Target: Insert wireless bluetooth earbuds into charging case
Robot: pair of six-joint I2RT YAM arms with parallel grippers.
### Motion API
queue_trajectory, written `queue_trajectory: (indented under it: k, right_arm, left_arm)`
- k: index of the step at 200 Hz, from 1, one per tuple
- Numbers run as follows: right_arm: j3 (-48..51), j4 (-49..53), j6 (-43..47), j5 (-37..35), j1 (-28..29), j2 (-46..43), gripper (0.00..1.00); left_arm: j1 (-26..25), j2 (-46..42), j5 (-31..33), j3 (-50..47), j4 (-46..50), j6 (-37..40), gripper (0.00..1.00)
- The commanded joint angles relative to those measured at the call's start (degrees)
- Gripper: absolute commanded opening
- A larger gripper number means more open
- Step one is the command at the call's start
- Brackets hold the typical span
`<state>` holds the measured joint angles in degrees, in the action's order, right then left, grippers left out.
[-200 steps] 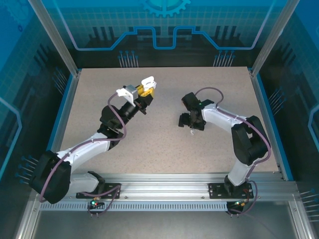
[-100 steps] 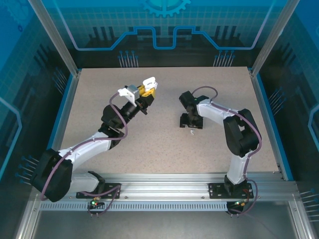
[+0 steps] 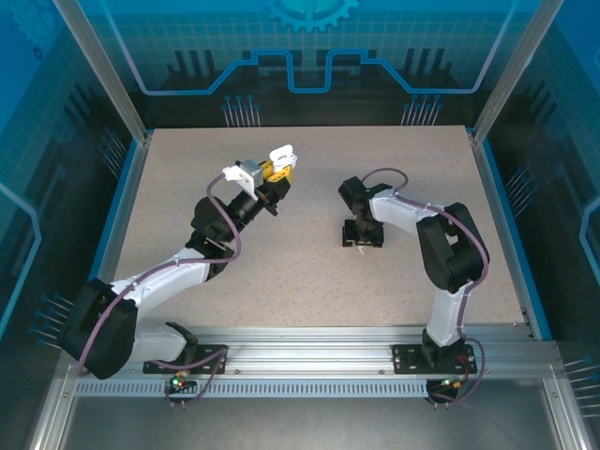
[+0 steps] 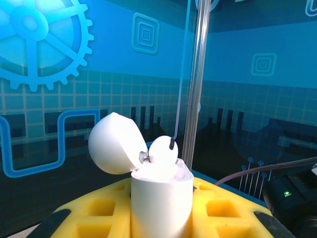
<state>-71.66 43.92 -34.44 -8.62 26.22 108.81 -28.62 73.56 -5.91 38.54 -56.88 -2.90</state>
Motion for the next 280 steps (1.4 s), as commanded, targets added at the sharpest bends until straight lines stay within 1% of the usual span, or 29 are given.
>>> queue_trajectory:
  k: [1,15,59,77,122,125,135,187,203,222,249,261,280]
  right_arm:
    - [1.37,-0.47,1.37,1.22,-1.66,0.7,0.56]
    - [1.66,-0.66,1.69,1.37,-2.09,0.63,0.53]
    - [1.36,-1.12,2.86,1.72,-2.66,0.69,0.52]
    - [0.75,-1.19,3.31,2.05,-2.84,1.21,0.47]
    - [0.29,-1.12,3.33,2.45,-2.75,1.32,0.41]
    - [0.29,-1.15,3.32,2.39,-2.75,1.31,0.39]
    - [0.38,-1.14,3.3,2.39,-2.73,1.27,0.37]
    - [-0.75,-0.32,4.03,0.94,-1.74,2.3,0.36]
    - [-1.02,-0.2,3.85,1.06,-1.61,2.28,0.35]
    - [-1.44,0.09,3.85,1.06,-1.53,2.3,0.3]
    - [-1.47,0.46,3.8,1.05,-1.42,2.14,0.29]
    - [-1.3,0.38,3.72,1.12,-1.39,1.97,0.26]
    - [-1.2,0.42,3.39,1.24,-1.24,1.77,0.25]
  left_arm:
    - [-0.29,0.16,-1.13,1.89,-2.88,0.3,0.0]
    - [-0.37,0.22,-1.08,1.85,-2.8,0.23,0.0]
    - [-0.54,0.7,-0.99,2.24,-2.9,0.27,0.0]
    - [-0.64,0.88,-1.03,2.36,-2.97,0.27,0.0]
    - [-0.85,1.32,-1.0,2.52,-3.21,0.26,0.0]
    - [-0.84,1.33,-1.02,2.58,-3.23,0.23,0.0]
    - [-0.83,1.41,-1.03,2.59,-3.37,0.26,0.0]
    - [-0.95,1.68,-1.03,2.52,-3.59,0.17,0.0]
    - [-0.92,1.64,-0.94,2.49,-3.59,0.24,0.0]
    - [-0.93,1.68,-0.99,2.58,-3.67,0.1,0.0]
    - [-0.93,1.59,-0.94,2.48,-3.67,0.31,0.0]
    - [-0.98,1.59,-0.94,2.45,-3.59,0.35,0.0]
    - [-0.91,1.6,-1.03,2.58,-3.58,0.26,0.0]
